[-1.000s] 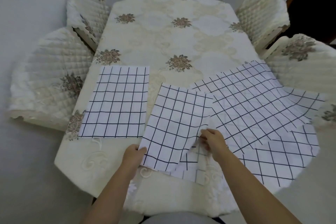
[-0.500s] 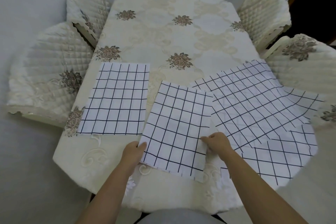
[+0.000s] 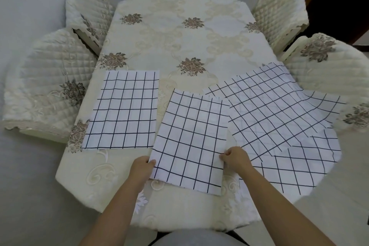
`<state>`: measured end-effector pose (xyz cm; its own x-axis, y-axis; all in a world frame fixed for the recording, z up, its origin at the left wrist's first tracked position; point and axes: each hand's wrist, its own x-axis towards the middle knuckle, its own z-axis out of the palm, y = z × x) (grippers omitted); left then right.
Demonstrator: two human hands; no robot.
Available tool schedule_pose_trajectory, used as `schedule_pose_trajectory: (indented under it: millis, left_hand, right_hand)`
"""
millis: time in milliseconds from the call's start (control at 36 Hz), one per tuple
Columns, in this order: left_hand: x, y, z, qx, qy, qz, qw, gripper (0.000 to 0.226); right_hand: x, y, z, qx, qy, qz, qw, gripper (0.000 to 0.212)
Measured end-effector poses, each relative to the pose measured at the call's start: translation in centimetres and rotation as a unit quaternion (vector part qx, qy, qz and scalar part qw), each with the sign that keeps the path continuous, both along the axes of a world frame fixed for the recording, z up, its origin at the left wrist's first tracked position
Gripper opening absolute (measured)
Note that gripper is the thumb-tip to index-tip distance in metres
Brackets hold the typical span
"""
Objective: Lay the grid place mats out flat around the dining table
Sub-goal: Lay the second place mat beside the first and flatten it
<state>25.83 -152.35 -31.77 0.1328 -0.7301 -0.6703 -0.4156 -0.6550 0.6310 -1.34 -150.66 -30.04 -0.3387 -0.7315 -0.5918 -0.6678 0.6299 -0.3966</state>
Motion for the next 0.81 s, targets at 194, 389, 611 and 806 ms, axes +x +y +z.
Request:
schedule_pose_trajectory:
  millis: [194, 389, 611, 806]
  left_hand:
    - [0.03, 0.01, 0.06, 0.001, -0.004, -0.005, 1.000, 0.020]
    - [-0.16, -0.03, 0.08, -0.003, -0.018, -0.014, 1.000, 0.026]
    - [-0.44, -0.18, 0.35, -0.010, -0.034, -0.033, 0.999, 0.021]
    - [-0.47, -0.38, 0.33, -0.015, -0.052, -0.056, 0.997, 0.023]
  right_hand:
    - [0.20, 0.22, -0.14, -0.015, 0.008, -0.011, 1.000, 0.046]
    - [0.27, 0.26, 0.03, -0.023, 0.013, -0.017, 1.000, 0.050]
    - [0.37, 0.07, 0.10, -0.027, 0.010, -0.026, 0.999, 0.050]
    - [0.21, -0.04, 0.01, -0.019, 0.015, -0.019, 1.000, 0.047]
